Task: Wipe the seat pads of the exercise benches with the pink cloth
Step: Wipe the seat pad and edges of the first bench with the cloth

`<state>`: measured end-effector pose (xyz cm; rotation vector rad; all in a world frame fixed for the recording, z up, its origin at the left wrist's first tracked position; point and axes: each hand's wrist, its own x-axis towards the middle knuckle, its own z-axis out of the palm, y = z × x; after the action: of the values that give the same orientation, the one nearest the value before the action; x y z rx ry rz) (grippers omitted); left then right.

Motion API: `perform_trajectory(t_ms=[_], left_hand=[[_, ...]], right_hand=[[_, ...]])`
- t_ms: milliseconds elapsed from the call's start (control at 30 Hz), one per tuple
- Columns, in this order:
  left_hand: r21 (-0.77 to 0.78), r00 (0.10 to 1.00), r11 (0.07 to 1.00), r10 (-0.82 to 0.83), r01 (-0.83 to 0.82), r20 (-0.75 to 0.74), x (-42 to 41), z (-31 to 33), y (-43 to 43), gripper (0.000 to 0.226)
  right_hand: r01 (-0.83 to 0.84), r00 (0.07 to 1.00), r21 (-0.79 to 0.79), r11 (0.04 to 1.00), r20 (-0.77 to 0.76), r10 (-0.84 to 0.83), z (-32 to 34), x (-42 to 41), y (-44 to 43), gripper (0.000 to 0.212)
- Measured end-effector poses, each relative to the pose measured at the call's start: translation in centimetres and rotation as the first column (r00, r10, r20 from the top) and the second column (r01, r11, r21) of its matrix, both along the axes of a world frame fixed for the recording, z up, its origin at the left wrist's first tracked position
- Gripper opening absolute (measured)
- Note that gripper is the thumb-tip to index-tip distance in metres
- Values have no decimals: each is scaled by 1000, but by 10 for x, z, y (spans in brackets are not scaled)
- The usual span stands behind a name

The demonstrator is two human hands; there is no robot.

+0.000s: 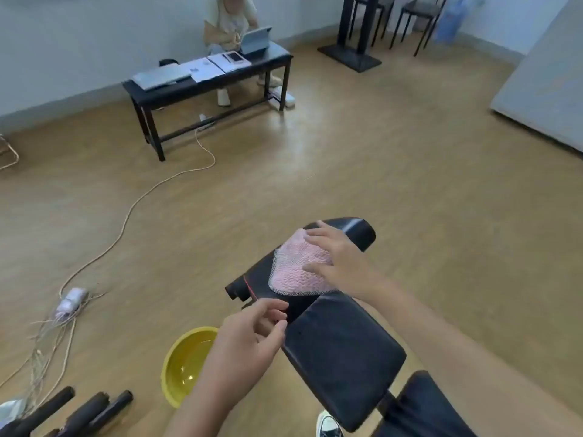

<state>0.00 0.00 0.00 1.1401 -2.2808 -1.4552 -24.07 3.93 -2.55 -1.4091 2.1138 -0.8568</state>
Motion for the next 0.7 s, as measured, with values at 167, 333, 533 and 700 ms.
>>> perform_trajectory(t_ms=[167, 333, 533, 700], left_hand=[[48, 996, 995, -83, 83, -11, -20, -45, -3, 19], [73, 988, 985, -154, 153, 2, -24, -74, 8, 17], [100, 962, 958, -273, 269, 28, -26, -115, 33, 16], [140, 924, 936, -343, 322, 171, -23, -183, 37, 21]], right_hand=[[-174, 951, 188, 967, -223, 215, -46, -25, -11, 76], [-124, 940, -33, 992, -324, 106, -71, -28, -2, 58], [-1, 913, -397, 918, -375, -161, -96, -8, 28, 12], [341, 878, -383, 858, -196, -437, -177, -2, 101, 22]])
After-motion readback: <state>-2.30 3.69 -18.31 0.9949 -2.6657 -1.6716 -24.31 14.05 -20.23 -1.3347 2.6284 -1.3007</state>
